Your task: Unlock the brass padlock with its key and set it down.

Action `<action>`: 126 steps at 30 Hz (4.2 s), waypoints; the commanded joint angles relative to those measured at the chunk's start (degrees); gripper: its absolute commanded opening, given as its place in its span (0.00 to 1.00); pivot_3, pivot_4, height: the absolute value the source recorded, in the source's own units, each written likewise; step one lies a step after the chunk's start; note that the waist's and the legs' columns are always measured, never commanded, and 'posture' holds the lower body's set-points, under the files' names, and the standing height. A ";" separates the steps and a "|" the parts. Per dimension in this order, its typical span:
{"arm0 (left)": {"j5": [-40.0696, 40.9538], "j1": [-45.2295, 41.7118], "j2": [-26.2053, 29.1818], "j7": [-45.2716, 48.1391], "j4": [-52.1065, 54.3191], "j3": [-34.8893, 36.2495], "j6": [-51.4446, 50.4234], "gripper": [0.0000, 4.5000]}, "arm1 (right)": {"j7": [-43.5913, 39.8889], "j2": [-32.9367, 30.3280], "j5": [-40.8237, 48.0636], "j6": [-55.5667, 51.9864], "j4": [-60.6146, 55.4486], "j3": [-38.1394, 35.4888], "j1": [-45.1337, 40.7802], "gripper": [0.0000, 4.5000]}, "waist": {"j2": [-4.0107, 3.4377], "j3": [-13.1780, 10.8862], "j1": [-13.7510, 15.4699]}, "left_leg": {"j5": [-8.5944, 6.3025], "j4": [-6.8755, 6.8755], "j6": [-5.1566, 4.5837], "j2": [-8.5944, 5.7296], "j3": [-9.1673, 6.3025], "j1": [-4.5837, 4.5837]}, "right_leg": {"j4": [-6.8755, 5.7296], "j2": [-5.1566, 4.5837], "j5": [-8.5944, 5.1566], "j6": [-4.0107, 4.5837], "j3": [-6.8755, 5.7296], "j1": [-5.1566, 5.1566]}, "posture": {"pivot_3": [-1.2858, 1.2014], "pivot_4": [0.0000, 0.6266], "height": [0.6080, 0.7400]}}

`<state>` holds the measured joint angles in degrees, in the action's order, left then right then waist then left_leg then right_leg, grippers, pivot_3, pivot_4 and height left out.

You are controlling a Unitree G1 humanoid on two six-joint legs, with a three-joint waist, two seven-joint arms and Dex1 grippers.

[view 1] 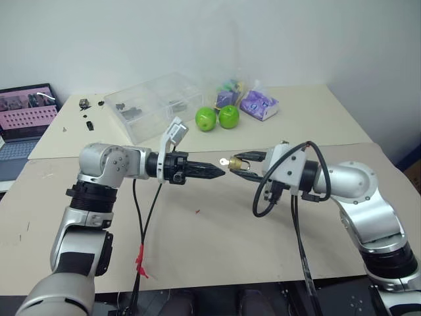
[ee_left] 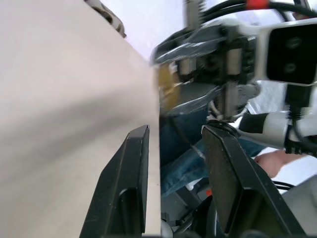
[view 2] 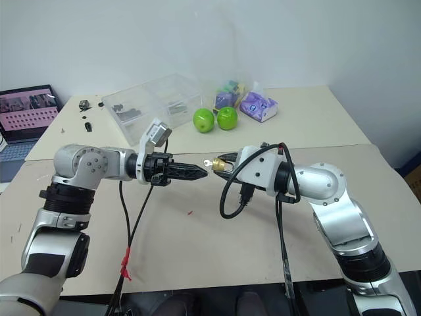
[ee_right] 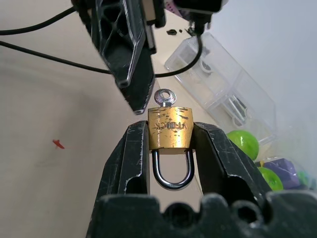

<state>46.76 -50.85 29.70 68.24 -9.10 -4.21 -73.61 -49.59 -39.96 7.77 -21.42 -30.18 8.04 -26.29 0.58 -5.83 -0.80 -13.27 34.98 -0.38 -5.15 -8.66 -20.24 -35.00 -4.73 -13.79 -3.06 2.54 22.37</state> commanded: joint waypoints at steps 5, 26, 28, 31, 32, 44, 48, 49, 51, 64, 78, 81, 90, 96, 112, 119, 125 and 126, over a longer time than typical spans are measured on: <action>0.82 -0.27 1.48 3.66 8.11 -0.81 5.48 0.39 | 1.06 -0.11 0.87 -0.69 -2.50 -1.56 -0.51 0.20 | 0.00 0.00 -0.09 | 0.00 -0.02 0.00 0.02 0.01 0.01 | 0.00 0.00 0.00 0.00 0.03 0.01 | 0.52 0.24 1.00; -3.90 -1.09 2.68 7.01 -2.12 -1.54 13.22 0.39 | 0.42 -3.41 6.77 -6.47 -8.28 -5.17 -1.81 0.20 | 0.01 -0.01 0.10 | -0.01 -0.01 -0.02 0.01 0.00 0.00 | 0.02 0.00 -0.01 0.00 -0.03 -0.02 | 0.52 0.24 1.00; -3.56 -1.40 2.31 6.87 -2.14 -1.15 12.90 0.39 | 0.70 -3.47 6.42 -6.41 -8.78 -4.85 -0.83 0.20 | 0.02 -0.01 0.12 | -0.02 0.00 -0.03 0.01 -0.01 -0.01 | 0.04 0.00 -0.01 0.00 -0.04 -0.03 | 0.52 0.24 1.00; -2.87 -1.86 1.96 6.48 -1.80 -0.67 12.15 0.39 | 1.22 -3.46 5.18 -5.62 -9.34 -3.98 1.03 0.20 | 0.03 -0.02 0.10 | -0.03 0.00 -0.05 0.01 0.01 -0.02 | 0.05 0.00 -0.01 0.00 -0.03 -0.02 | 0.52 0.24 1.00; -2.82 -1.94 1.85 6.28 -1.75 -0.59 12.02 0.39 | 1.31 -3.47 4.90 -5.40 -9.42 -3.86 1.39 0.20 | 0.03 -0.02 0.09 | -0.03 0.00 -0.05 0.01 0.00 -0.02 | 0.05 0.00 -0.01 0.00 -0.03 -0.01 | 0.52 0.24 1.00; -2.13 -0.24 1.15 4.80 0.06 0.32 10.05 0.39 | 2.14 -3.16 4.34 -4.88 -9.02 -3.31 1.56 0.20 | 0.04 -0.03 0.00 | -0.02 0.02 -0.04 0.02 0.01 0.00 | 0.01 0.00 -0.01 -0.01 -0.02 -0.02 | 0.52 0.24 1.00; -2.50 0.06 0.77 4.68 -0.09 -0.01 10.35 0.39 | 2.10 -3.26 4.37 -5.06 -8.86 -3.39 1.13 0.20 | 0.04 -0.03 0.03 | -0.02 0.01 -0.04 0.02 0.01 0.00 | 0.02 0.00 -0.01 0.00 -0.02 -0.01 | 0.52 0.24 1.00; -2.62 0.05 0.66 4.68 -0.26 -0.10 10.43 0.39 | 2.09 -3.30 4.34 -5.08 -8.84 -3.40 1.05 0.20 | 0.04 -0.03 0.04 | -0.02 0.01 -0.04 0.02 0.01 0.00 | 0.02 0.00 -0.01 0.00 -0.02 -0.01 | 0.52 0.24 1.00; -2.93 0.03 0.52 4.80 -0.67 -0.36 10.70 0.39 | 2.14 -3.35 4.28 -5.21 -8.82 -3.41 0.72 0.20 | 0.04 -0.03 0.03 | -0.02 0.01 -0.04 0.02 0.01 0.00 | 0.02 0.00 -0.01 0.00 -0.02 -0.02 | 0.52 0.24 1.00; -4.54 -0.38 -0.51 4.61 -2.82 -1.01 11.81 0.39 | 3.06 -3.12 4.75 -6.79 -8.88 -3.41 -1.89 0.20 | 0.04 -0.03 0.07 | -0.02 0.01 -0.04 0.01 0.01 -0.01 | 0.02 0.00 -0.01 0.00 -0.02 -0.01 | 0.52 0.24 1.00; -4.27 -0.86 -0.70 4.51 -3.36 0.06 11.81 0.39 | 2.53 -3.55 4.14 -5.94 -8.81 -2.63 -1.60 0.20 | 0.04 -0.03 0.05 | -0.02 0.01 -0.04 0.01 0.01 -0.01 | 0.02 0.00 -0.01 -0.01 -0.02 -0.01 | 0.52 0.24 1.00; -4.32 -1.08 -0.55 4.57 -3.53 0.09 11.82 0.39 | 2.23 -3.83 3.82 -5.42 -8.79 -2.46 -1.08 0.20 | 0.04 -0.03 0.05 | -0.02 0.01 -0.04 0.01 0.01 -0.01 | 0.01 0.00 -0.01 0.00 -0.02 -0.01 | 0.52 0.24 1.00; -3.97 -1.24 -0.69 4.12 -3.25 0.30 11.30 0.39 | 2.00 -3.85 3.09 -4.33 -8.42 -1.93 -0.46 0.20 | 0.04 -0.03 0.05 | -0.02 0.01 -0.04 0.01 0.01 -0.01 | 0.01 0.00 -0.01 -0.01 -0.02 -0.01 | 0.52 0.24 1.00; -3.85 -1.41 -0.91 3.75 -3.29 0.30 11.16 0.39 | 2.19 -3.73 2.92 -4.02 -8.31 -1.72 -0.32 0.20 | 0.05 -0.03 0.04 | -0.02 0.01 -0.04 0.01 0.01 0.00 | 0.01 0.00 -0.01 -0.01 -0.02 -0.01 | 0.52 0.24 1.00; -2.09 -1.50 -0.65 4.31 -3.10 0.66 9.28 0.02 | 2.79 -3.18 2.64 -4.31 -8.30 -1.33 -0.56 0.20 | 0.04 -0.03 0.01 | -0.02 0.01 -0.04 0.02 0.01 0.00 | 0.01 0.00 -0.01 -0.01 -0.02 -0.01 | 0.52 0.24 1.00; -2.92 -1.23 -0.12 4.91 -2.32 -0.37 9.40 0.02 | 2.86 -3.11 2.65 -4.44 -8.29 -1.33 -0.85 0.20 | 0.04 -0.03 0.03 | -0.02 0.02 -0.04 0.01 0.01 -0.01 | 0.01 0.00 -0.01 -0.01 -0.02 -0.01 | 0.52 0.24 1.00; -8.14 0.24 0.79 8.03 -0.20 -2.99 20.39 0.02 | 2.91 -2.91 2.98 -4.91 -8.33 -1.44 -1.14 0.20 | 0.04 -0.03 0.07 | -0.02 0.00 -0.03 0.02 0.01 0.00 | 0.02 0.00 -0.01 0.00 -0.01 -0.01 | 0.52 0.24 1.00; -9.54 0.39 0.78 8.19 -0.24 -3.51 22.82 0.02 | 2.91 -2.86 3.05 -4.98 -8.34 -1.45 -1.17 0.20 | 0.04 -0.03 0.10 | -0.02 0.00 -0.03 0.02 0.01 -0.01 | 0.02 0.00 -0.01 0.00 -0.01 -0.01 | 0.52 0.24 1.00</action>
<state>39.50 -50.38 30.05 75.58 -11.12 -7.38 -55.82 -47.31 -43.11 10.36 -26.76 -36.93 8.13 -26.27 0.63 -5.86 -0.71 -13.29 34.98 -0.42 -5.13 -8.65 -20.25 -34.97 -4.74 -13.80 -3.06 2.52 22.36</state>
